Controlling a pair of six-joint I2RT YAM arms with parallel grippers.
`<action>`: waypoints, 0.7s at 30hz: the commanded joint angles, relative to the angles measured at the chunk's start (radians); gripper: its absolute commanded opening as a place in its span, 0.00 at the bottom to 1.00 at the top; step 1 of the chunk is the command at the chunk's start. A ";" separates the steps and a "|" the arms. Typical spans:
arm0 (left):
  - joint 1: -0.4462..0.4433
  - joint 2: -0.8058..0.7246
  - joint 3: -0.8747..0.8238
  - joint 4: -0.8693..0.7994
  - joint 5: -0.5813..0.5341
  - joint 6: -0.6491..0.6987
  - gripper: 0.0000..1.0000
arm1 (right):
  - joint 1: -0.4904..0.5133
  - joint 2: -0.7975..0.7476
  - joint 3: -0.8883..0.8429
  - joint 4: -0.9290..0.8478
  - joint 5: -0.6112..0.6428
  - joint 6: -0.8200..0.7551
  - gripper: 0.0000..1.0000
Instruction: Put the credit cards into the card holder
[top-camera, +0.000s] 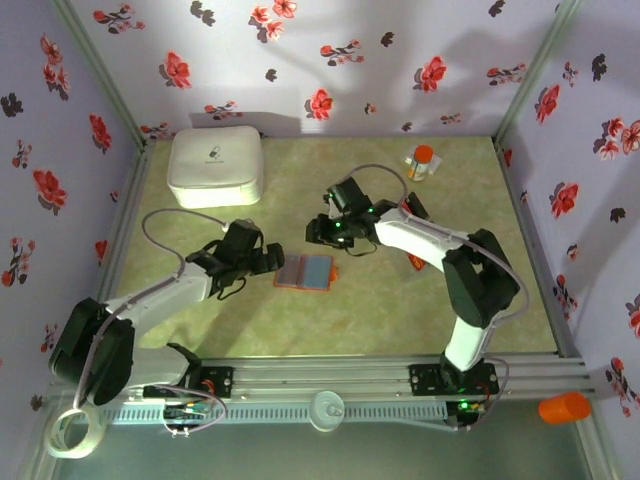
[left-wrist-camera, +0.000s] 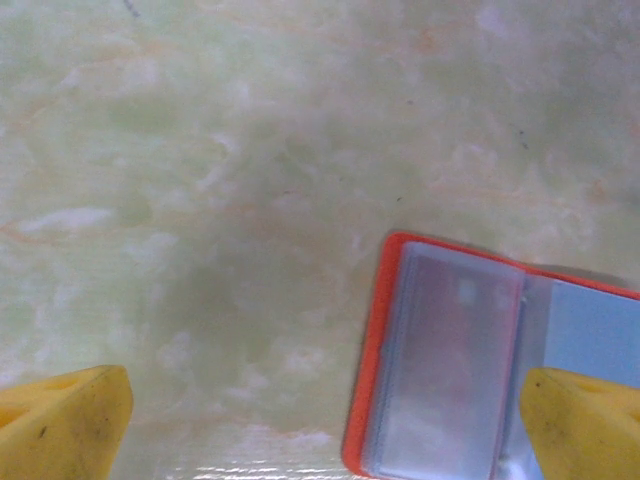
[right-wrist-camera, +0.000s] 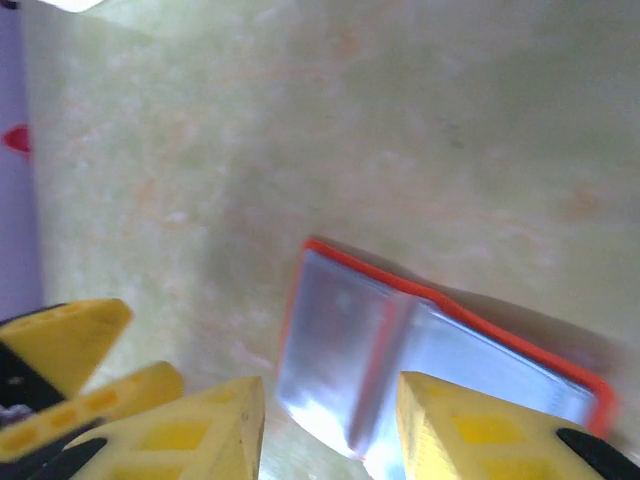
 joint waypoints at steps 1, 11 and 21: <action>-0.014 0.022 0.034 0.017 0.006 0.010 1.00 | -0.005 -0.049 -0.053 -0.156 0.139 -0.101 0.42; -0.042 0.064 0.040 0.042 0.005 0.000 1.00 | -0.022 -0.134 -0.106 -0.238 0.184 -0.155 0.43; -0.059 0.094 0.056 0.048 0.004 -0.005 1.00 | 0.065 -0.016 -0.059 -0.225 0.171 -0.145 0.45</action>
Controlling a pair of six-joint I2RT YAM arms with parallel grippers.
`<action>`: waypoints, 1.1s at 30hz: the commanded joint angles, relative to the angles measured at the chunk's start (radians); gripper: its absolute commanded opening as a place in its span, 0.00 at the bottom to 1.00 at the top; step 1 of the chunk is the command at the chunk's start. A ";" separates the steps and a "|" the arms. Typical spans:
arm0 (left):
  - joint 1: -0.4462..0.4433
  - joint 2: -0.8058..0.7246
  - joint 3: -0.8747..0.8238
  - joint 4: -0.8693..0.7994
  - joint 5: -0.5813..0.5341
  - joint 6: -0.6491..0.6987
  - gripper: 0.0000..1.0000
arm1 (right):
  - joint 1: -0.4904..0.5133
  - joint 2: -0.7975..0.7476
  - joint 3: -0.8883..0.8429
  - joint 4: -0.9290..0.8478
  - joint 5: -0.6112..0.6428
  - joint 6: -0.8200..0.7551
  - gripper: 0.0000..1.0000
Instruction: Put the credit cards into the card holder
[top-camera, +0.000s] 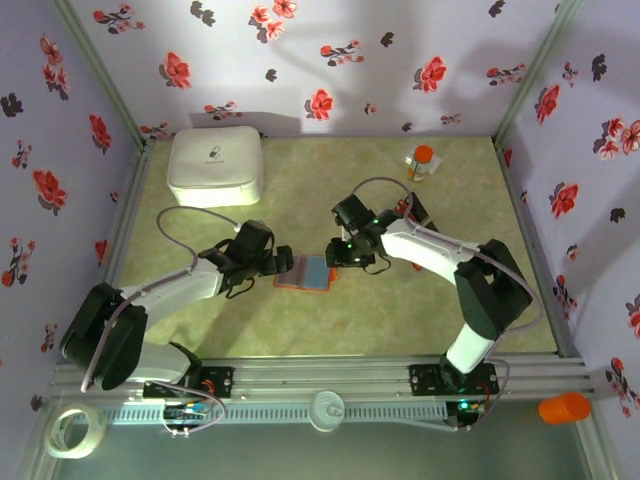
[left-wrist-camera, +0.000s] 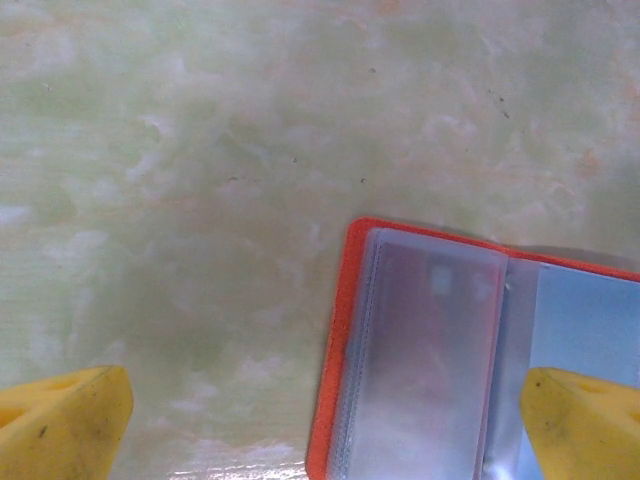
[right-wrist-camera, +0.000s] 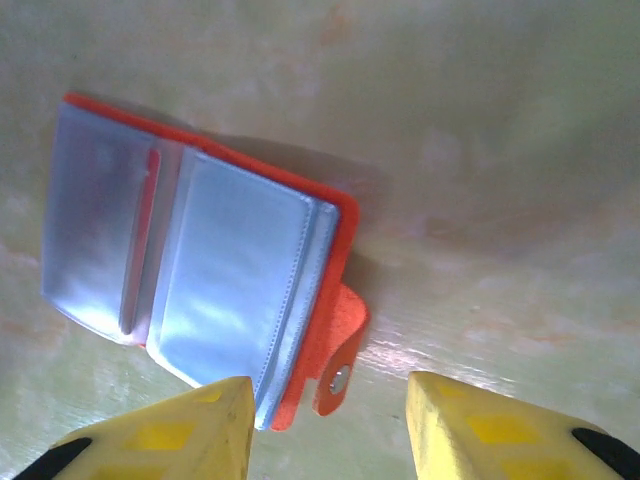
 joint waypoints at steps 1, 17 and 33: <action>-0.011 0.012 0.035 0.013 0.002 -0.005 1.00 | 0.021 0.050 0.026 -0.026 0.017 -0.014 0.45; -0.018 0.013 0.032 0.019 0.001 -0.009 1.00 | 0.010 0.096 0.036 -0.029 0.070 -0.014 0.08; -0.022 0.014 0.028 0.022 -0.002 -0.011 1.00 | -0.068 0.050 0.016 -0.038 0.078 -0.026 0.02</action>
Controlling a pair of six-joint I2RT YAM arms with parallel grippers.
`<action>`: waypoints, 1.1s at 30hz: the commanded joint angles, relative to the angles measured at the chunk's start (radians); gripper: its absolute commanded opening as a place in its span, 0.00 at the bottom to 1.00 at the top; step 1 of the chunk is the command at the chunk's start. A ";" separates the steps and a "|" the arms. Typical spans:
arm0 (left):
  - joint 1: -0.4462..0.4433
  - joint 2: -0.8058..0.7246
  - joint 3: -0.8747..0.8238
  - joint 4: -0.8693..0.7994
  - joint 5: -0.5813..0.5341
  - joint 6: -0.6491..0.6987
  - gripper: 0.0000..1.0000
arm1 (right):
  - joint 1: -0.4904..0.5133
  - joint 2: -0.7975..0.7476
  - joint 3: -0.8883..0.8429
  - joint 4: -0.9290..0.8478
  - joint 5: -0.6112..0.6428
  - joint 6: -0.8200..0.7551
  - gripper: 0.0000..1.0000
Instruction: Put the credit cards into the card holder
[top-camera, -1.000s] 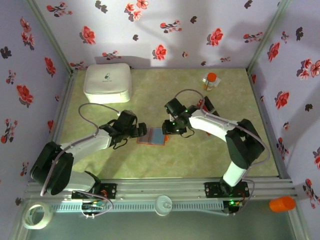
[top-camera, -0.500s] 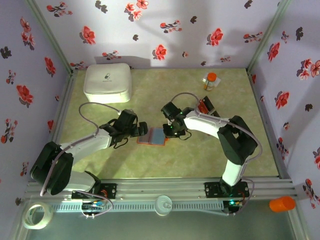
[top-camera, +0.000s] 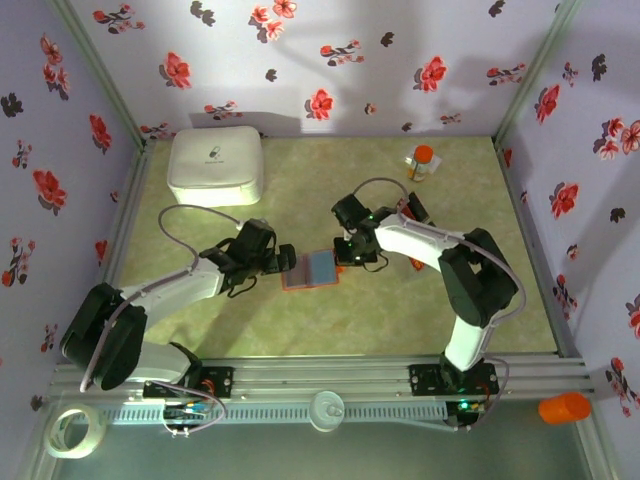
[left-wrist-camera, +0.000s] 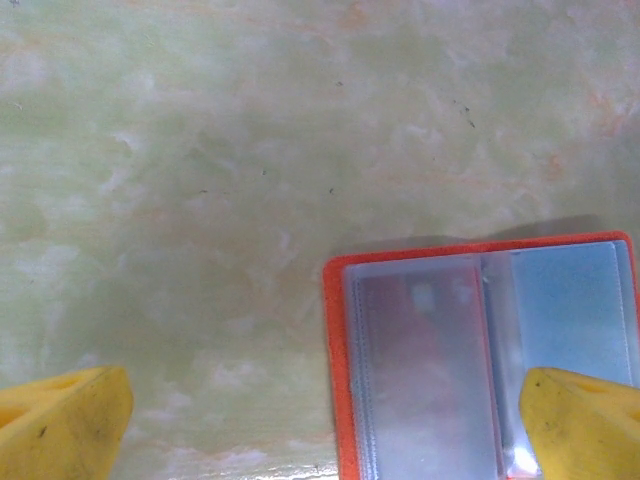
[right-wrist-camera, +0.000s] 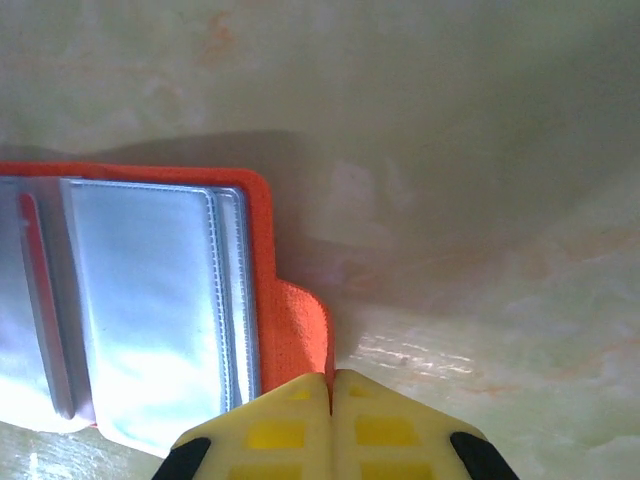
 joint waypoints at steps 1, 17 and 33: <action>-0.008 0.015 0.016 0.013 -0.002 -0.011 1.00 | -0.009 -0.033 -0.011 -0.026 0.021 -0.014 0.04; -0.010 0.016 0.021 0.003 -0.001 -0.009 1.00 | -0.141 -0.234 0.029 -0.230 0.155 -0.139 0.38; -0.018 0.037 0.033 0.004 0.001 -0.014 1.00 | -0.298 -0.269 -0.004 -0.376 0.363 -0.297 0.37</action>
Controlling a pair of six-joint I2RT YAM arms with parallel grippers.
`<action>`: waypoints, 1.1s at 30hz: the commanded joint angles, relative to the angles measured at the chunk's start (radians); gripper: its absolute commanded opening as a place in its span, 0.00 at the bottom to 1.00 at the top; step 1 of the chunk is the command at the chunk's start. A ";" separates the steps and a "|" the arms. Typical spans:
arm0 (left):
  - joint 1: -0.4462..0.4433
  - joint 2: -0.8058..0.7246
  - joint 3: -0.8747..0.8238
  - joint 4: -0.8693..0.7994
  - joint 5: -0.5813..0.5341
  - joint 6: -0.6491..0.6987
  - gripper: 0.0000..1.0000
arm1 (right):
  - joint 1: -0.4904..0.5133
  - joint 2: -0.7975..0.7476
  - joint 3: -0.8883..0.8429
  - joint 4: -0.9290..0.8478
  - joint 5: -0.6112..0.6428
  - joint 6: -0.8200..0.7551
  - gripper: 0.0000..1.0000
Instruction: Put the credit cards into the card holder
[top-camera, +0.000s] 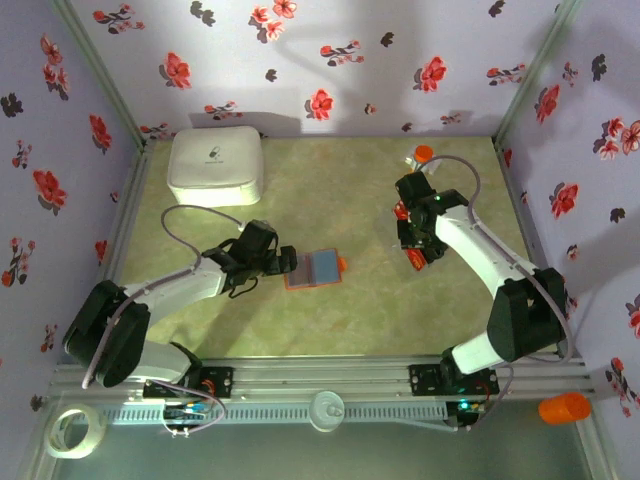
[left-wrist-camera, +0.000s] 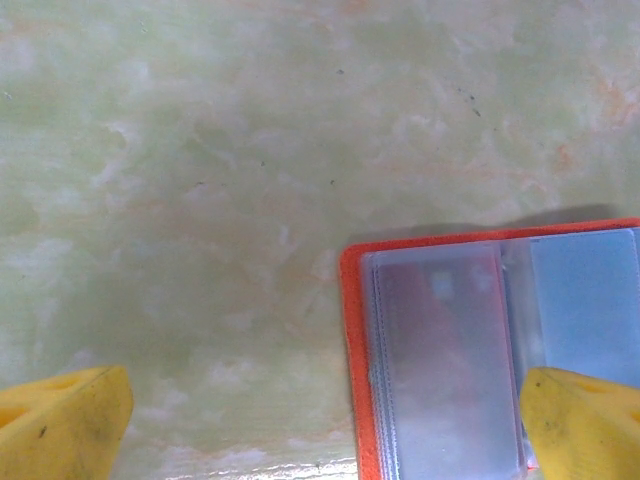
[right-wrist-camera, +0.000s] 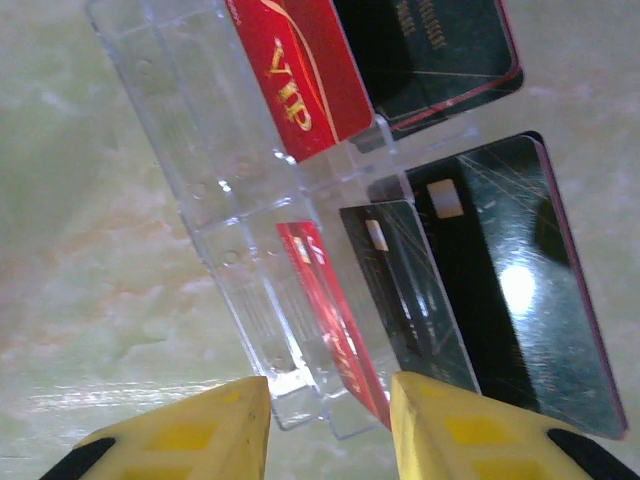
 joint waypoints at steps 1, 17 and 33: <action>-0.009 0.014 0.031 0.004 0.001 -0.011 1.00 | -0.004 0.033 -0.010 -0.038 0.064 -0.041 0.36; -0.009 0.013 0.030 0.007 -0.001 -0.016 1.00 | -0.004 0.127 -0.046 0.021 0.060 -0.045 0.30; -0.011 0.017 0.029 0.007 -0.001 -0.021 1.00 | -0.005 0.121 -0.037 0.032 0.031 -0.050 0.24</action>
